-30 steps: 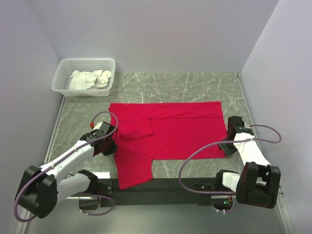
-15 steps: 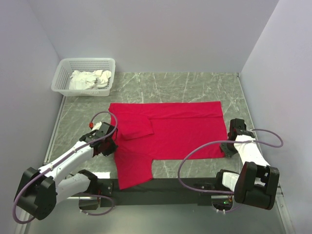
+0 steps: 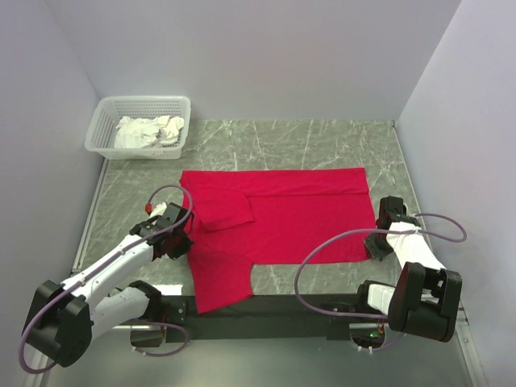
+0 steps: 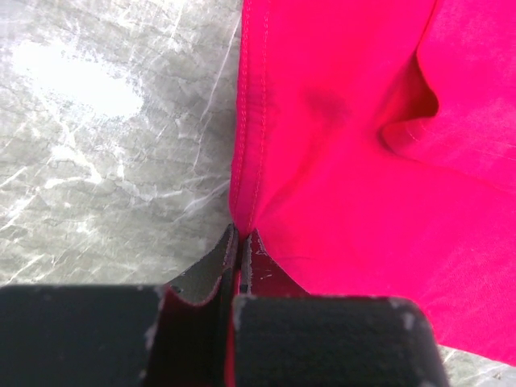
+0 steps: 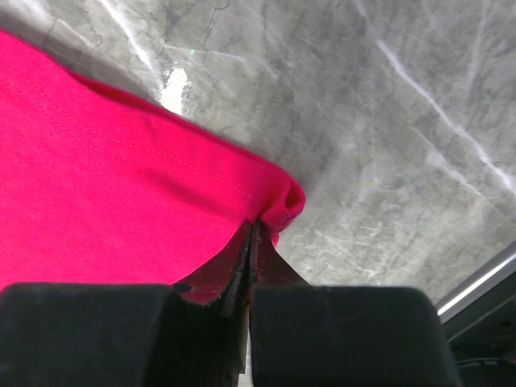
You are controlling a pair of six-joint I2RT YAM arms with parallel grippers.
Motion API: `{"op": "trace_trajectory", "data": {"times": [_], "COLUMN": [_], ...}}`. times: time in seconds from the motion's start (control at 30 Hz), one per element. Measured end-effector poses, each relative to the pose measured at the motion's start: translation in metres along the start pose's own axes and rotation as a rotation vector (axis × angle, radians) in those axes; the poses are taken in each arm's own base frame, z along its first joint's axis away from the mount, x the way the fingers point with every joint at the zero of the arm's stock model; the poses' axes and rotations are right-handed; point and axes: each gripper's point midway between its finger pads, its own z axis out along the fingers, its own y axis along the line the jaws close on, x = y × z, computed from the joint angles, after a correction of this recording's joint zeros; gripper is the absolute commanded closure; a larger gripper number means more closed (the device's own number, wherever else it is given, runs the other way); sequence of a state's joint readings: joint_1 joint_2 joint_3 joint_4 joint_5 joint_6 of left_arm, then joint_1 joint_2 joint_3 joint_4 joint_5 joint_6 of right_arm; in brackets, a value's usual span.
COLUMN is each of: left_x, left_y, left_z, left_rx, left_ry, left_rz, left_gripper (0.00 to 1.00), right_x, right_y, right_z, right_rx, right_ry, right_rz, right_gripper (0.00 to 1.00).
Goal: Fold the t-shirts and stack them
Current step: Fold the tshirt
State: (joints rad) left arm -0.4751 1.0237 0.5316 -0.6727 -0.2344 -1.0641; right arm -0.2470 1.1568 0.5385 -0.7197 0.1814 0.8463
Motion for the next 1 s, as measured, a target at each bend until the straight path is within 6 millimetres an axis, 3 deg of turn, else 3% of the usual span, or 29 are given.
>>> {"op": "trace_trajectory", "data": {"times": [0.33, 1.0], "left_x": [-0.014, -0.034], "left_y": [-0.008, -0.002], "left_z": [-0.017, -0.016], "left_rx": [0.033, -0.006], "left_ry": [-0.039, -0.017], "left_rz": [-0.017, -0.066], "left_gripper": [0.99, 0.99], "right_x": [-0.005, -0.046], "right_y": [0.000, 0.040], "right_z": [-0.009, -0.045], "right_rx": [-0.020, -0.134], "right_ry": [-0.026, -0.095], "right_rz": [-0.028, -0.141], "right_gripper": [1.00, 1.00]}}
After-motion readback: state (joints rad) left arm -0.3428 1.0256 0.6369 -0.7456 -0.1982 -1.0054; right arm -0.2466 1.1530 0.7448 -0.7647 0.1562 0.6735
